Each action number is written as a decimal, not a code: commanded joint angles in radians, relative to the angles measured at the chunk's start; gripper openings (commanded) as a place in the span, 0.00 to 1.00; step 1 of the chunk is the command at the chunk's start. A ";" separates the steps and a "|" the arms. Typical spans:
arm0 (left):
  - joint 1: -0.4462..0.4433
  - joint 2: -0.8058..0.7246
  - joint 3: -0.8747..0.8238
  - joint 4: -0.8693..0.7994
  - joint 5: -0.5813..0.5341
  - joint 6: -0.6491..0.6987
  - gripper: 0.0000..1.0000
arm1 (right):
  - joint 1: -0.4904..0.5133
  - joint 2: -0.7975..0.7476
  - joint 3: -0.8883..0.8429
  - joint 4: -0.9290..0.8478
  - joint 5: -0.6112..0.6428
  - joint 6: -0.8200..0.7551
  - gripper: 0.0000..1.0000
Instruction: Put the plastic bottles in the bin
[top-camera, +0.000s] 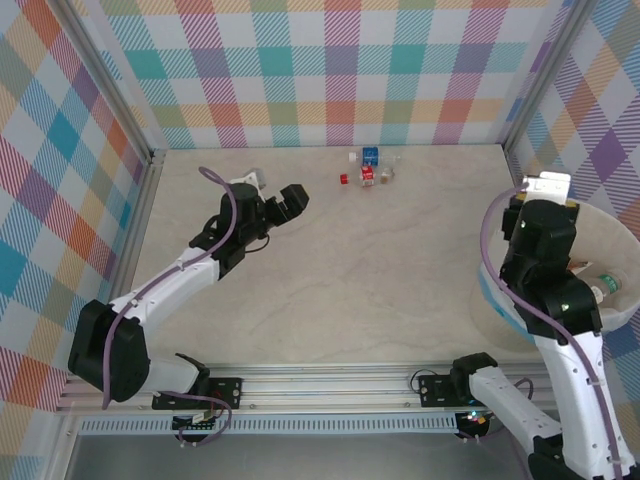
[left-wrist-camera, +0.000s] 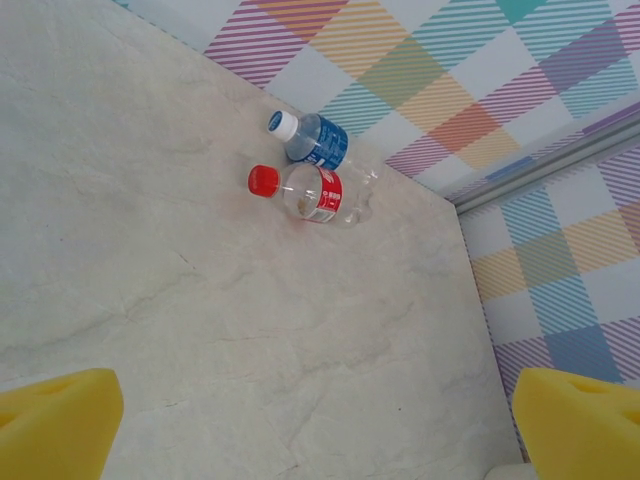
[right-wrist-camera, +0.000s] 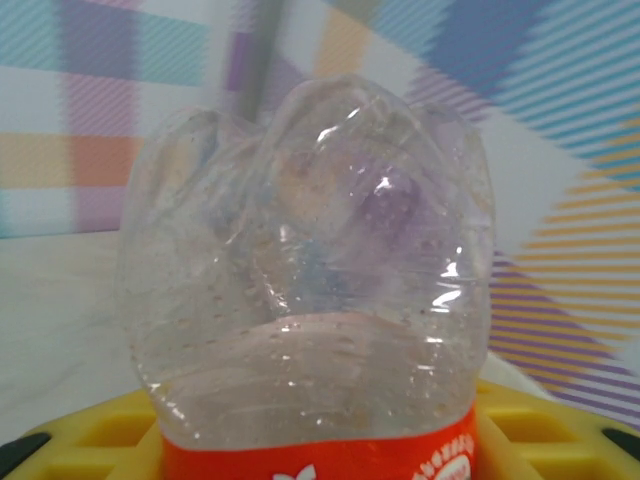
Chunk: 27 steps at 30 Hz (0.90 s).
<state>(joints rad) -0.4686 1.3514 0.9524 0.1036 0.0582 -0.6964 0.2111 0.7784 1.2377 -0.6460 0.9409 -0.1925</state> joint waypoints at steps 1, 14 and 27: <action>0.007 0.006 0.010 -0.001 -0.004 -0.006 1.00 | -0.114 0.003 -0.079 0.146 0.218 -0.156 0.55; 0.019 0.002 0.143 -0.161 0.006 0.093 1.00 | -0.343 0.027 -0.129 0.036 0.214 0.075 1.00; 0.019 -0.005 0.092 -0.128 0.002 0.045 1.00 | -0.307 0.107 -0.001 -0.172 -0.192 0.288 1.00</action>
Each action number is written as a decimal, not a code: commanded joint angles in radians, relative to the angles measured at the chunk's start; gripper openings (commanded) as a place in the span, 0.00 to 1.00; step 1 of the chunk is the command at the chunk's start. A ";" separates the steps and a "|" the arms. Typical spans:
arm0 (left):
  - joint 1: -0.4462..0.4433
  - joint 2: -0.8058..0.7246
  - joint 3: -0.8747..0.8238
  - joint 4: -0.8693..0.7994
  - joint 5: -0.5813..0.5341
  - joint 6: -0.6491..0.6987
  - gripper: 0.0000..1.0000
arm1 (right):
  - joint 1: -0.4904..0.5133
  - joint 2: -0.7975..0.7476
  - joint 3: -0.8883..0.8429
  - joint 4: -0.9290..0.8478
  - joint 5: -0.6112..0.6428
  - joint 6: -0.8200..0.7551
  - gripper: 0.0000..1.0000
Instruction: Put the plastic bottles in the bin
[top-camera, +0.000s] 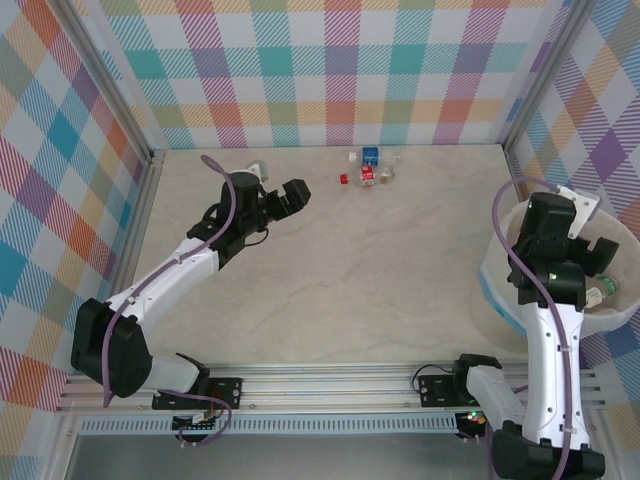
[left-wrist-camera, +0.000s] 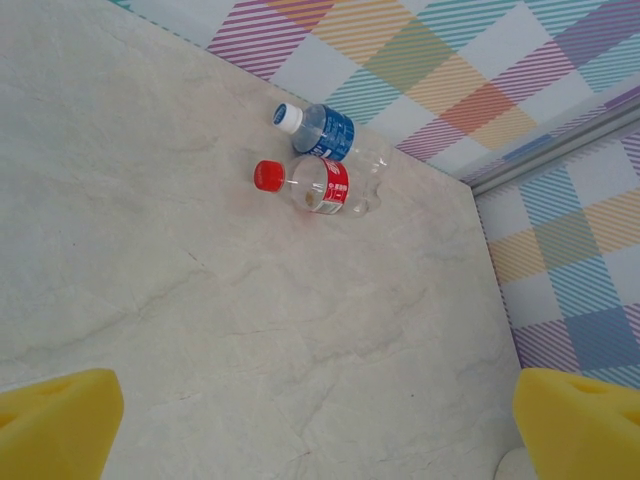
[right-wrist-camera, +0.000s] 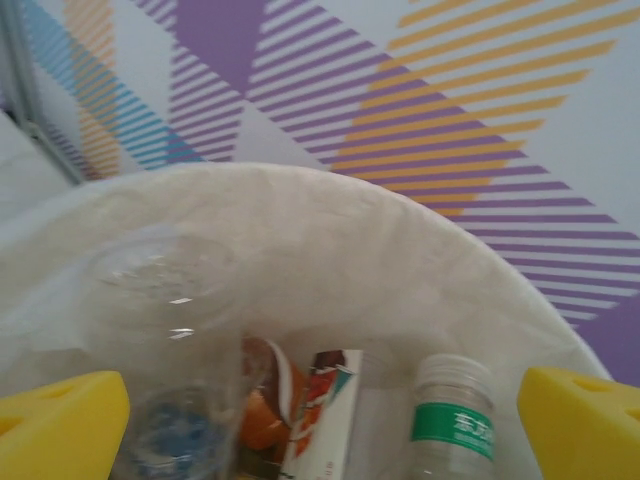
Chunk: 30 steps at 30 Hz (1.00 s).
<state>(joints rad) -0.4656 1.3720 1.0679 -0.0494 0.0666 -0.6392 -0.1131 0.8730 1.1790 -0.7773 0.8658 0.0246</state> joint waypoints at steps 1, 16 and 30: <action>0.016 -0.030 -0.031 0.032 -0.004 -0.013 1.00 | 0.026 0.020 0.068 -0.042 -0.132 0.079 1.00; 0.018 -0.108 -0.133 0.051 -0.068 0.031 1.00 | 0.317 0.147 0.164 0.175 -0.692 0.217 1.00; 0.019 -0.268 -0.340 0.045 -0.137 -0.050 1.00 | 0.613 0.732 0.365 0.420 -0.695 0.276 1.00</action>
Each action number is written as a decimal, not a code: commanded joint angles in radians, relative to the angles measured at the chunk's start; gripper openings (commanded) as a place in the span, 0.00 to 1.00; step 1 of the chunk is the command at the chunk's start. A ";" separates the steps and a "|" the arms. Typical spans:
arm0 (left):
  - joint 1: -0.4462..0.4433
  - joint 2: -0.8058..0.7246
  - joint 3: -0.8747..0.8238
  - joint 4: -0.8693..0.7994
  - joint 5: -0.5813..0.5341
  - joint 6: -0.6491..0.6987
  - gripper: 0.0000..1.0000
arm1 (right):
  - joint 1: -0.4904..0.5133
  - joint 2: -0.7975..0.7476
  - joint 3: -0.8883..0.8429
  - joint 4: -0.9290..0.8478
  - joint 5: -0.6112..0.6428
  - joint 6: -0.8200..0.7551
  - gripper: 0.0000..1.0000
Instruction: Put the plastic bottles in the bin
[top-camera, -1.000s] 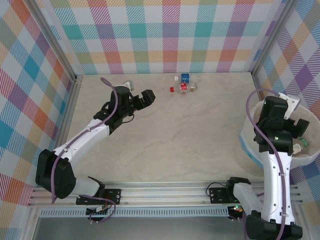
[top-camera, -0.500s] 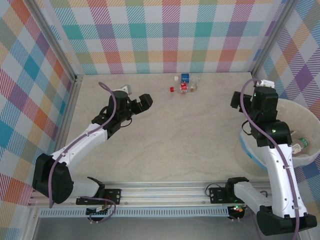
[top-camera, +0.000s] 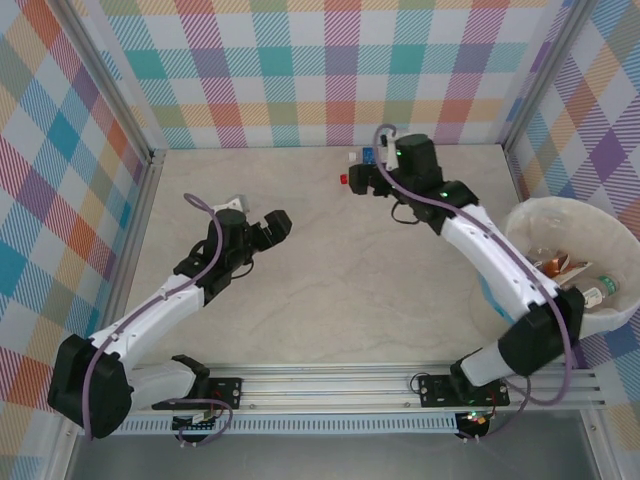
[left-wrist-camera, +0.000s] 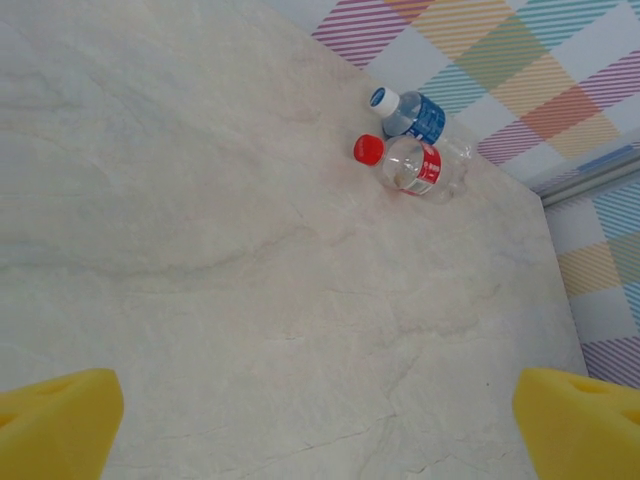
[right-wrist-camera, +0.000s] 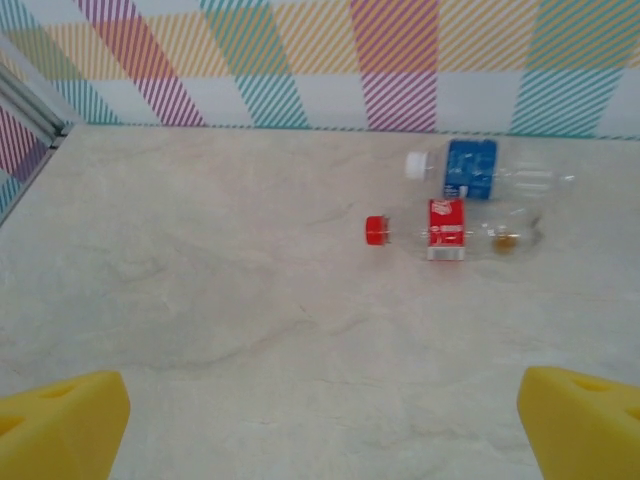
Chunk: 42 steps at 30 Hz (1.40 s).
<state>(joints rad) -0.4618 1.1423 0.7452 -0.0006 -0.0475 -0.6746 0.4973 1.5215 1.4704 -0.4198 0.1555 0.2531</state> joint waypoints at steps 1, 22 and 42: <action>0.016 -0.047 -0.024 -0.014 -0.023 -0.014 1.00 | 0.003 0.122 0.097 0.057 0.028 0.048 1.00; 0.027 -0.083 -0.073 -0.093 -0.108 -0.028 1.00 | -0.127 0.968 0.928 -0.163 -0.040 -0.055 1.00; 0.049 -0.012 -0.076 -0.035 -0.073 -0.051 1.00 | -0.113 0.717 0.554 -0.196 -0.447 -0.146 1.00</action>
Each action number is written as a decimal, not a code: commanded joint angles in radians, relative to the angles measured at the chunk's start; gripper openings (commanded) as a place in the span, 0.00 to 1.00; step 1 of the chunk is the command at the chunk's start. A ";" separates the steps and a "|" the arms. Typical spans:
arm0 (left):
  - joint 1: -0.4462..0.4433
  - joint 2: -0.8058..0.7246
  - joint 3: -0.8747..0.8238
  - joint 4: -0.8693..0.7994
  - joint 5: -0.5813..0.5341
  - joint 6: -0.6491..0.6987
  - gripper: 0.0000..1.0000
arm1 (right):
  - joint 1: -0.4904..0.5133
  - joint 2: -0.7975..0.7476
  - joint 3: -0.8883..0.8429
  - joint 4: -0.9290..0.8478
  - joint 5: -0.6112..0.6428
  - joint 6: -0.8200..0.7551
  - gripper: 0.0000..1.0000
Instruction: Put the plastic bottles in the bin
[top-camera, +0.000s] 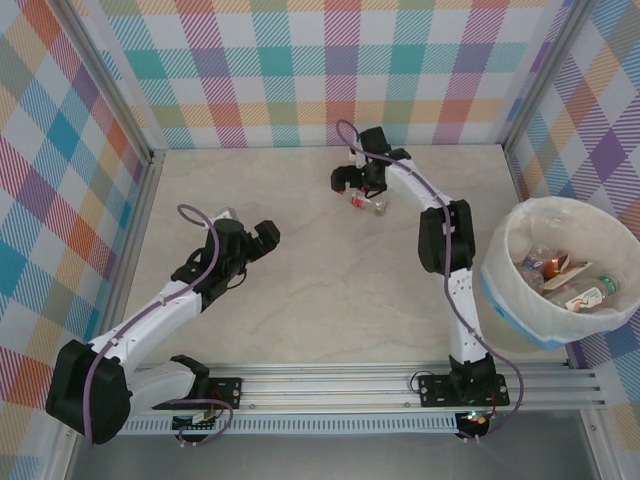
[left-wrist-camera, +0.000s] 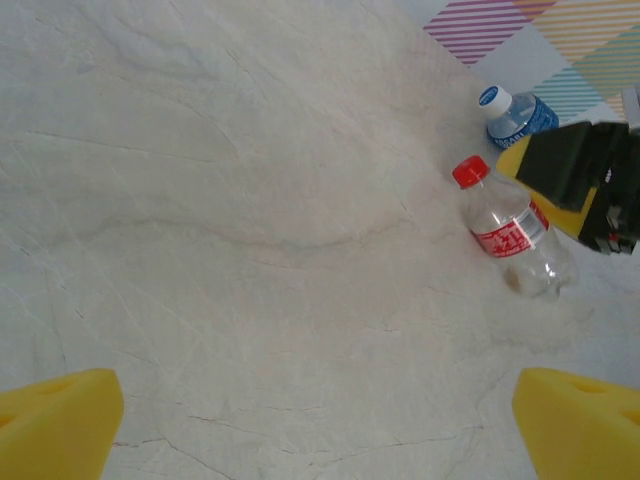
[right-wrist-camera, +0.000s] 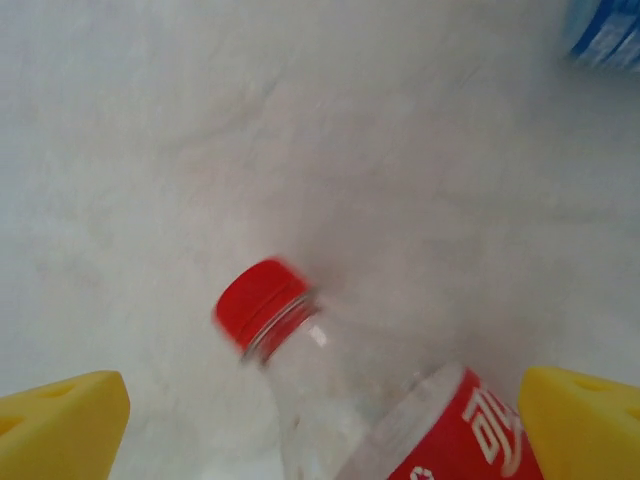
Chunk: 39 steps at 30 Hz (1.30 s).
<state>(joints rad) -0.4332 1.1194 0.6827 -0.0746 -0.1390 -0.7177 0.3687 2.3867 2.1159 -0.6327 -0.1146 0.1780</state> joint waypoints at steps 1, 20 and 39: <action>0.021 0.016 -0.013 0.045 0.028 -0.008 1.00 | 0.016 -0.186 -0.129 0.028 -0.210 -0.084 1.00; 0.021 0.056 -0.014 0.038 0.075 -0.016 1.00 | -0.094 0.172 0.381 0.157 0.194 -0.042 1.00; 0.022 0.437 0.209 0.080 0.190 0.088 1.00 | -0.118 0.242 0.484 -0.104 -0.110 -0.071 0.99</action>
<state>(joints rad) -0.4301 1.5211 0.8299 0.0029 0.0185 -0.6811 0.2329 2.7060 2.6377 -0.6277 -0.1352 0.1329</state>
